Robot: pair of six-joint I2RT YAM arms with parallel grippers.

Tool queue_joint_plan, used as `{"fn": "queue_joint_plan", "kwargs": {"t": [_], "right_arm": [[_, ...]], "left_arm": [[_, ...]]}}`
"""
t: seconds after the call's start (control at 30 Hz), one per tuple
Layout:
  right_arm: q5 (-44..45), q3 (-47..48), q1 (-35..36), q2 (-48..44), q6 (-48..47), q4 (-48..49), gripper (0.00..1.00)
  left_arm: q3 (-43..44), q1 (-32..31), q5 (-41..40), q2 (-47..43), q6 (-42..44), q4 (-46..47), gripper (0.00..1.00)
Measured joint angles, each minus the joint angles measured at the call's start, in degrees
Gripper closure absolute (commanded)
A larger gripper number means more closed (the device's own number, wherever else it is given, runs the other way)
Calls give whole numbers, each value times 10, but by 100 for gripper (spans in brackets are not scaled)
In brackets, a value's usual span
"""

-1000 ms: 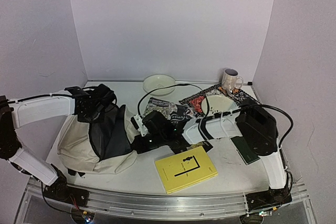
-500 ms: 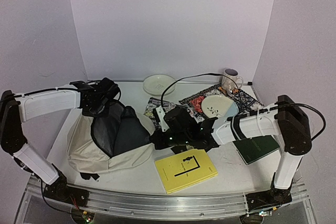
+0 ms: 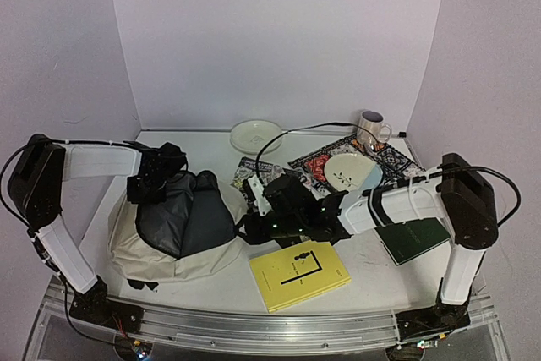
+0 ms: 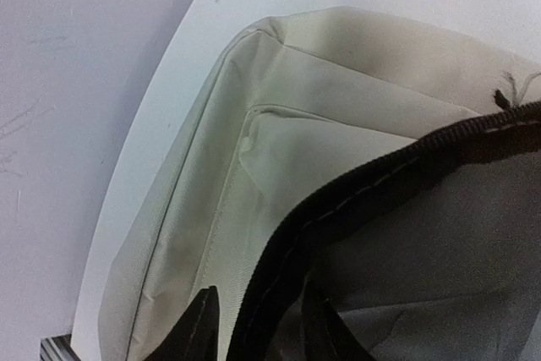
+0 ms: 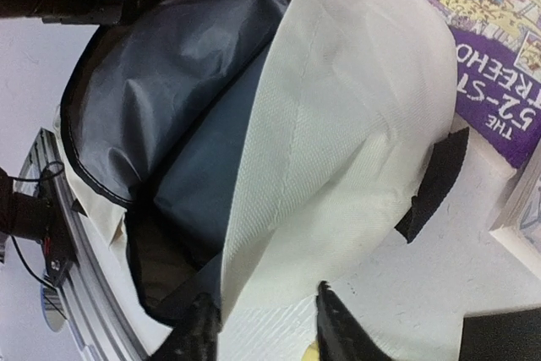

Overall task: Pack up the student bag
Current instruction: Adjust the largest pocket of the student bag, then move the book to the center of the board.

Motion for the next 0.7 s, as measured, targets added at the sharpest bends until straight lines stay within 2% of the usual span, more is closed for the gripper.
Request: {"fn": "queue_joint_plan", "kwargs": {"t": [0.17, 0.27, 0.4, 0.57, 0.7], "right_arm": [[0, 0, -6, -17, -37, -42, 34], [-1, -11, -15, -57, -58, -69, 27], [-1, -46, -45, -133, -77, -97, 20], [-11, -110, -102, -208, -87, -124, 16], [-33, -173, -157, -238, -86, -139, 15]], "left_arm": [[-2, -1, 19, -48, 6, 0, 36], [-4, -1, 27, -101, 10, -1, 29], [-4, -1, 44, -166, 18, -7, 24], [1, -4, 83, -213, 24, -21, 24], [13, -41, 127, -234, 25, -29, 24]]}}
